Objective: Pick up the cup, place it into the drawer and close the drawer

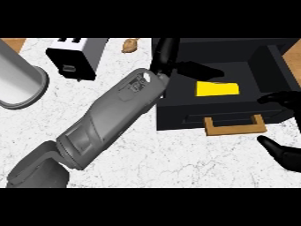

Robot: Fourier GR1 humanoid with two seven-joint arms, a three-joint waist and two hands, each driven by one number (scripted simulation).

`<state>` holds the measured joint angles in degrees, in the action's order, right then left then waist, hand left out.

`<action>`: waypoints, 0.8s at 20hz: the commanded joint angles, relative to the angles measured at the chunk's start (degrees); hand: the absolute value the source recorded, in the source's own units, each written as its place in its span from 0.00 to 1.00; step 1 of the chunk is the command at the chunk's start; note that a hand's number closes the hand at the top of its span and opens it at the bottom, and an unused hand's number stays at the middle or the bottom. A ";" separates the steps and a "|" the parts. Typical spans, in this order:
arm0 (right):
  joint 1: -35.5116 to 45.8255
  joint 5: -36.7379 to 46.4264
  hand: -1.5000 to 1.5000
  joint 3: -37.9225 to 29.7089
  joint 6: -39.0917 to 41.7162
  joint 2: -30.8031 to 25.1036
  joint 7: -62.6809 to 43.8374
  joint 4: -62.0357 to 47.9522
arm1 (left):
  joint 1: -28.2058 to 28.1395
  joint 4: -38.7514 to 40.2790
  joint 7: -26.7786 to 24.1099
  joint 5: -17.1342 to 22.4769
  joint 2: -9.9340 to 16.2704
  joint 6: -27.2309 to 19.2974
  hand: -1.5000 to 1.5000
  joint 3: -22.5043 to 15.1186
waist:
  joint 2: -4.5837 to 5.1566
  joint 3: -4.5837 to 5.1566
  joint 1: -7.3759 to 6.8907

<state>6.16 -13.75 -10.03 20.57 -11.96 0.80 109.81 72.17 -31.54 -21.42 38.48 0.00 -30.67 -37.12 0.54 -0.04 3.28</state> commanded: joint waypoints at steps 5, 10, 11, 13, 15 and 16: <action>-5.68 5.92 1.00 2.00 6.34 -6.59 -1.46 5.56 | 0.44 -3.14 1.73 0.53 1.07 -0.12 0.00 5.05 | -0.71 0.05 -2.83; -7.08 16.39 1.00 5.71 3.48 -5.42 -0.44 8.61 | -2.60 -10.92 5.86 0.32 7.20 0.94 0.00 6.85 | -1.00 0.05 -3.80; -7.47 15.17 1.00 4.16 4.15 -7.00 -2.59 9.68 | -5.60 -11.71 5.47 0.71 9.19 3.15 0.00 7.35 | -0.96 0.07 -3.71; -8.45 16.81 1.00 3.35 4.42 -7.62 -0.95 9.59 | -9.25 -15.74 4.94 0.25 11.38 3.03 0.00 7.97 | -0.97 0.06 -3.86; -4.19 25.76 1.00 9.53 -0.75 -3.46 -2.28 4.89 | -8.02 -18.05 8.09 0.34 12.80 2.65 0.00 8.96 | -0.83 0.06 -4.58; -4.29 26.68 1.00 8.95 -1.04 -3.82 -1.77 3.96 | -11.99 -19.91 6.15 0.54 15.35 5.60 0.00 9.23 | -0.81 0.07 -4.73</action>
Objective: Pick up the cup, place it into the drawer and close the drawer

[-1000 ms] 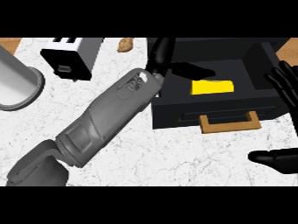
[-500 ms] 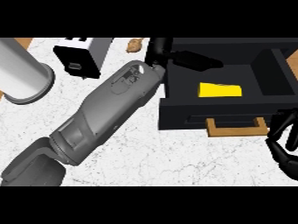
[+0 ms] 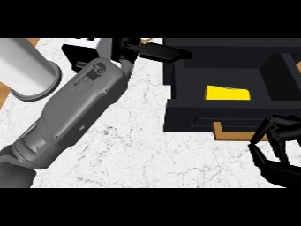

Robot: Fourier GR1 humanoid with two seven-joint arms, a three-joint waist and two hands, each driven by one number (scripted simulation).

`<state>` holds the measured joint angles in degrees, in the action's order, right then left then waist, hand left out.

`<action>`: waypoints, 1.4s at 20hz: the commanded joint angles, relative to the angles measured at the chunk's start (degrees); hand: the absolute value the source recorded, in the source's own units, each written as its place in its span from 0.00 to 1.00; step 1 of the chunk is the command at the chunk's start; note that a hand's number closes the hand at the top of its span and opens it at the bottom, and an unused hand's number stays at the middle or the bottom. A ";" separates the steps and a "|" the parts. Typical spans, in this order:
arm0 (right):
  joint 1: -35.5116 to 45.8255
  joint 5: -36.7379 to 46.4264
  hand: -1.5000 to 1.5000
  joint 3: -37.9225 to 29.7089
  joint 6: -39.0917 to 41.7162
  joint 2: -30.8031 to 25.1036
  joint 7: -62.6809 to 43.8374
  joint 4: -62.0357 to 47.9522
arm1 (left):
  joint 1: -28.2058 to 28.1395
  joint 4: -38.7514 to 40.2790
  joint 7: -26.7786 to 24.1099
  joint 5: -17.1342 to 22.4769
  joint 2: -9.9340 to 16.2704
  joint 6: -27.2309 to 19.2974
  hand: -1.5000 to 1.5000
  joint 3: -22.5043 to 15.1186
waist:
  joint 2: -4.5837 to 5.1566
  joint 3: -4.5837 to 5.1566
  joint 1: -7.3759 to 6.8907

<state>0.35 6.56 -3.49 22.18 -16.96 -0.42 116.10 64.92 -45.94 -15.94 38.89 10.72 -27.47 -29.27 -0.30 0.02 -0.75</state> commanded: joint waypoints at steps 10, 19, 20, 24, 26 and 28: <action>7.86 26.55 1.00 12.14 -7.55 -0.07 3.96 -14.26 | -15.95 -21.16 5.78 0.45 12.47 2.53 0.00 4.52 | 0.10 -0.01 -1.19; 15.45 44.91 1.00 19.06 -19.82 1.57 9.69 -36.92 | -31.07 -30.30 2.10 2.03 19.41 8.72 0.00 8.77 | 0.34 -0.04 -1.50; 18.45 45.00 1.00 18.13 -21.01 1.69 12.30 -42.54 | -31.01 -31.90 3.41 1.61 20.57 8.37 0.00 9.04 | 0.42 -0.07 -1.72; 26.83 46.75 1.00 16.11 -27.17 6.24 14.73 -58.11 | -36.19 -31.17 -0.10 2.69 22.06 13.52 0.00 12.44 | 0.77 -0.06 -1.53; 31.76 45.86 1.00 13.34 -27.58 6.56 16.70 -65.27 | -37.35 -35.80 3.79 1.55 22.29 10.91 0.00 11.96 | 0.57 -0.08 -1.14; 34.51 46.73 1.00 12.29 -31.44 7.82 18.99 -73.57 | -38.34 -33.54 0.45 1.62 22.10 13.43 0.00 13.46 | 0.84 -0.08 -1.52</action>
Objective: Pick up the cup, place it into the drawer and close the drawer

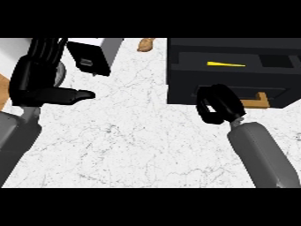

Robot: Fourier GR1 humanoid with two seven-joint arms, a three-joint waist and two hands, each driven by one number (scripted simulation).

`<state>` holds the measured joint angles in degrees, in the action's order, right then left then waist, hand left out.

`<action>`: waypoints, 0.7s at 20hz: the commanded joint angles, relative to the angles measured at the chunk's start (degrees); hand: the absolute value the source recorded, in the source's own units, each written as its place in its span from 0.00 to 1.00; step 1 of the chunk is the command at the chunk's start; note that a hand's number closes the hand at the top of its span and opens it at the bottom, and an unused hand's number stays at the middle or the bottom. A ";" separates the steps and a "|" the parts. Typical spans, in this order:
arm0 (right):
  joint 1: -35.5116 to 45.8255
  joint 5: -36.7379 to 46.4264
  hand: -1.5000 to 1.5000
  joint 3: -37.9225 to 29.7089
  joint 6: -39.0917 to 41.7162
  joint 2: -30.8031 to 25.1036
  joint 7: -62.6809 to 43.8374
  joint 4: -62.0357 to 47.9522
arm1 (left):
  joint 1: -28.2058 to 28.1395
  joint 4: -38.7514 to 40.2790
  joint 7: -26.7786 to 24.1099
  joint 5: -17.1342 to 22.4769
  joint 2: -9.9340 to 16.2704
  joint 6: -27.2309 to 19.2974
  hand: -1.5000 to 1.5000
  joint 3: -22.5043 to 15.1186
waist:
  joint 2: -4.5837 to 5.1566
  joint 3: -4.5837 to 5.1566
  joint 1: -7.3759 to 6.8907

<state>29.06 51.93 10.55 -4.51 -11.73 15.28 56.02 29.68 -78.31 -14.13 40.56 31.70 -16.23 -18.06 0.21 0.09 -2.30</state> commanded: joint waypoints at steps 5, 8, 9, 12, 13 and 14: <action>14.60 -1.67 1.00 -7.46 -2.44 -0.80 8.65 -26.57 | -6.50 -3.94 -0.38 0.58 2.45 5.10 0.00 2.80 | 0.59 -0.20 -0.96; 18.68 -1.68 1.00 -9.40 -4.11 -1.46 10.40 -33.09 | -4.21 0.01 -2.14 -1.11 0.95 5.27 0.00 3.12 | 1.28 -0.23 -1.09; 22.33 -2.48 1.00 -10.55 -0.49 -3.85 9.57 -33.82 | -5.54 -0.79 -2.33 -0.92 0.57 5.66 0.00 2.45 | 1.49 -0.24 -2.00; 24.92 -2.38 1.00 -11.50 -1.29 -2.94 7.79 -38.05 | -6.97 -0.83 -3.34 -0.25 0.78 7.93 0.00 3.35 | 1.60 -0.21 -2.56; 25.74 -2.25 1.00 -11.32 -0.08 -3.60 8.13 -38.65 | -5.83 0.67 -2.35 1.42 1.90 10.66 0.00 4.61 | 1.79 -0.20 -2.45; 24.89 -2.99 1.00 -12.14 0.11 -5.75 10.59 -39.21 | -6.85 -1.11 -2.25 0.41 0.86 8.69 0.00 3.36 | 1.79 -0.27 -2.82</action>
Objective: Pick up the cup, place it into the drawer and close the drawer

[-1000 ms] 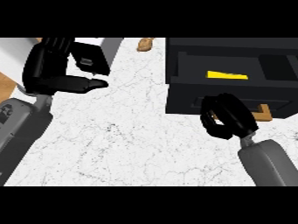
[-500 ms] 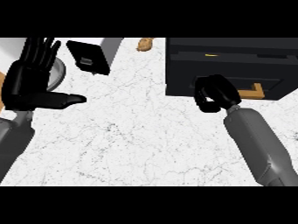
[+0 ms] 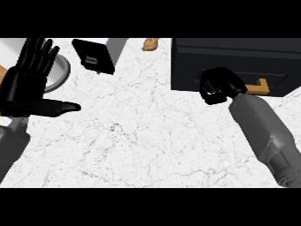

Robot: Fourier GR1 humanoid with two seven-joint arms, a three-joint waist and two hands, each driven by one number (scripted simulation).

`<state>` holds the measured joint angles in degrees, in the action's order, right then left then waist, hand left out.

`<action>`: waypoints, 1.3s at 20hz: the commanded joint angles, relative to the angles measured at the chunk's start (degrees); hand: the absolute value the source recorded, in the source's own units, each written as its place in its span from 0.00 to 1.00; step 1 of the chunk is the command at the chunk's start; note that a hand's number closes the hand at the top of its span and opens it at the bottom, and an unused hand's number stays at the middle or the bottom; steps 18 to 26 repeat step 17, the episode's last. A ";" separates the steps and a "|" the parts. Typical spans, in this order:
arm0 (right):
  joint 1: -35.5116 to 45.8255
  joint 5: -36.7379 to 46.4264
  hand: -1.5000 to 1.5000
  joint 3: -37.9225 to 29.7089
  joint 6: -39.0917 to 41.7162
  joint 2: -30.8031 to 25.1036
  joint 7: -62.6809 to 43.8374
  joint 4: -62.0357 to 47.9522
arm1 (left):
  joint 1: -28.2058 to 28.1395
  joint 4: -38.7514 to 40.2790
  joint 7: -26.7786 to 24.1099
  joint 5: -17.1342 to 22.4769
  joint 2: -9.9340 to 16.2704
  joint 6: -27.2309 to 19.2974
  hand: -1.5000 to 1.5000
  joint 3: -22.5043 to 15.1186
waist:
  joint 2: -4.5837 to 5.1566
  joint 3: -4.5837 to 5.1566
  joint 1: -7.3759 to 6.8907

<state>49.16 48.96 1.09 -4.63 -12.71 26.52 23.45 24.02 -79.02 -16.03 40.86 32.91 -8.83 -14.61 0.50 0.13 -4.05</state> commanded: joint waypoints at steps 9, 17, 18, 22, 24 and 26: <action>6.89 -3.93 1.00 -6.20 2.72 -7.02 1.43 -7.42 | -0.25 0.98 -1.04 0.48 -1.07 4.38 0.00 -0.01 | 2.67 -0.35 -2.03; 7.23 -5.49 1.00 -7.94 2.06 -7.03 2.59 -7.70 | -1.93 1.59 -1.70 0.02 -1.82 5.32 0.00 -0.64 | 2.66 -0.30 -3.01; 7.23 -5.49 1.00 -7.94 2.06 -7.03 2.59 -7.70 | -1.93 1.59 -1.70 0.02 -1.82 5.32 0.00 -0.64 | 2.66 -0.30 -3.01; 7.23 -5.49 1.00 -7.94 2.06 -7.03 2.59 -7.70 | -1.93 1.59 -1.70 0.02 -1.82 5.32 0.00 -0.64 | 2.66 -0.30 -3.01; 7.23 -5.49 1.00 -7.94 2.06 -7.03 2.59 -7.70 | -1.93 1.59 -1.70 0.02 -1.82 5.32 0.00 -0.64 | 2.66 -0.30 -3.01; 7.23 -5.49 1.00 -7.94 2.06 -7.03 2.59 -7.70 | -1.93 1.59 -1.70 0.02 -1.82 5.32 0.00 -0.64 | 2.66 -0.30 -3.01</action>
